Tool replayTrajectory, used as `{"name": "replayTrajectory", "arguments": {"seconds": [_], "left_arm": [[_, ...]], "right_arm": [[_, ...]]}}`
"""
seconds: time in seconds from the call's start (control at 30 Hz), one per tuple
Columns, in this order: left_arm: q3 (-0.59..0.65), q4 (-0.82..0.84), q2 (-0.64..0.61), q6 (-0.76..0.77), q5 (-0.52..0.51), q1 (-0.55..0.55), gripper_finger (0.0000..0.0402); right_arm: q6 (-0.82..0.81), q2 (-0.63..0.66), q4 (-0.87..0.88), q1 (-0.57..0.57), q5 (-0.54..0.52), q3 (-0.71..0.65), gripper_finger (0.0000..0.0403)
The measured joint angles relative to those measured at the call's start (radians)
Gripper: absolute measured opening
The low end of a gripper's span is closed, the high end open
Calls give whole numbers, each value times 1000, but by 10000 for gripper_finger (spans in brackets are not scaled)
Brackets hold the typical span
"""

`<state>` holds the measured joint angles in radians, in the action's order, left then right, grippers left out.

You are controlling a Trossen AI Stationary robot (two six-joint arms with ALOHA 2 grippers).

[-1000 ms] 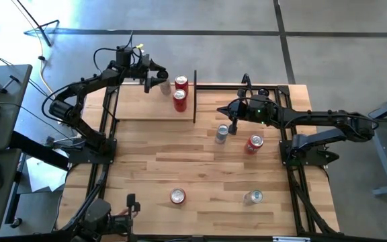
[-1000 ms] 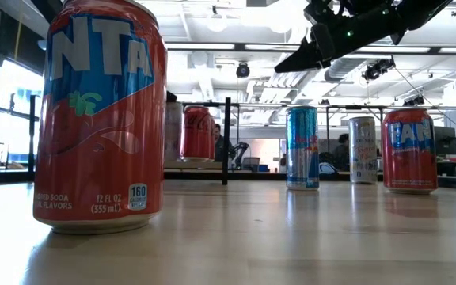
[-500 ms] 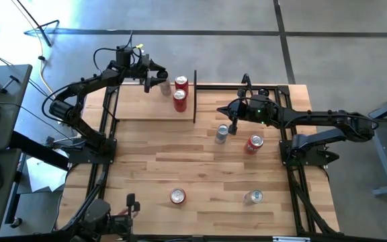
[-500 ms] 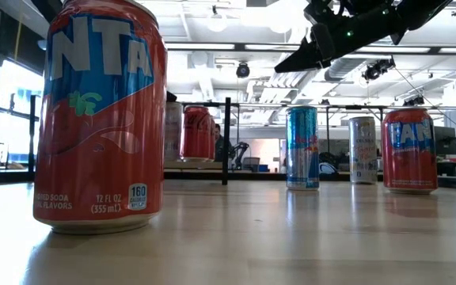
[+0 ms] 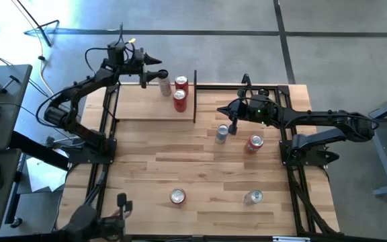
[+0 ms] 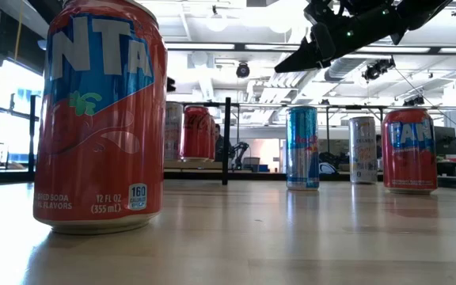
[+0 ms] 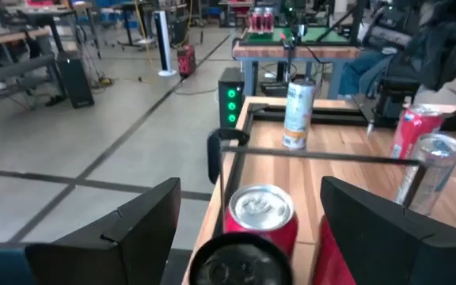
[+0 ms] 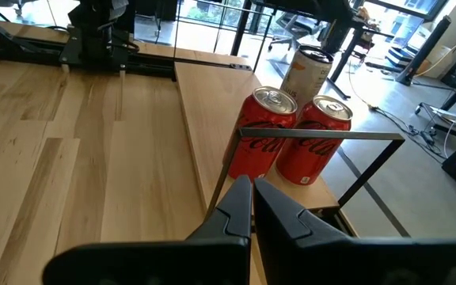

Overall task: Place canned beverage on shelf
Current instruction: Put the bottom white yellow soda can on the shelf

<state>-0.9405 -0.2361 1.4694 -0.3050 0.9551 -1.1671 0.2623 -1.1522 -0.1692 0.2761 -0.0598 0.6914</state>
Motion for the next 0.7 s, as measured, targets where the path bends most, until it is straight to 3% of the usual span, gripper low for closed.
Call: {"name": "replayTrajectory", "arguments": {"seconds": [0.2, 0.33, 0.53, 0.7], "left_arm": [[0, 90, -96, -49, -2, 13, 293], [26, 103, -147, -57, -107, 37, 269], [140, 102, -243, -34, -337, 108, 172], [278, -10, -334, 43, -509, 171, 70]], "right_arm": [[0, 0, 0, 0, 0, 0, 0], [0, 0, 0, 0, 0, 0, 0], [0, 0, 0, 0, 0, 0, 0], [3, 0, 0, 0, 0, 0, 0]]}}
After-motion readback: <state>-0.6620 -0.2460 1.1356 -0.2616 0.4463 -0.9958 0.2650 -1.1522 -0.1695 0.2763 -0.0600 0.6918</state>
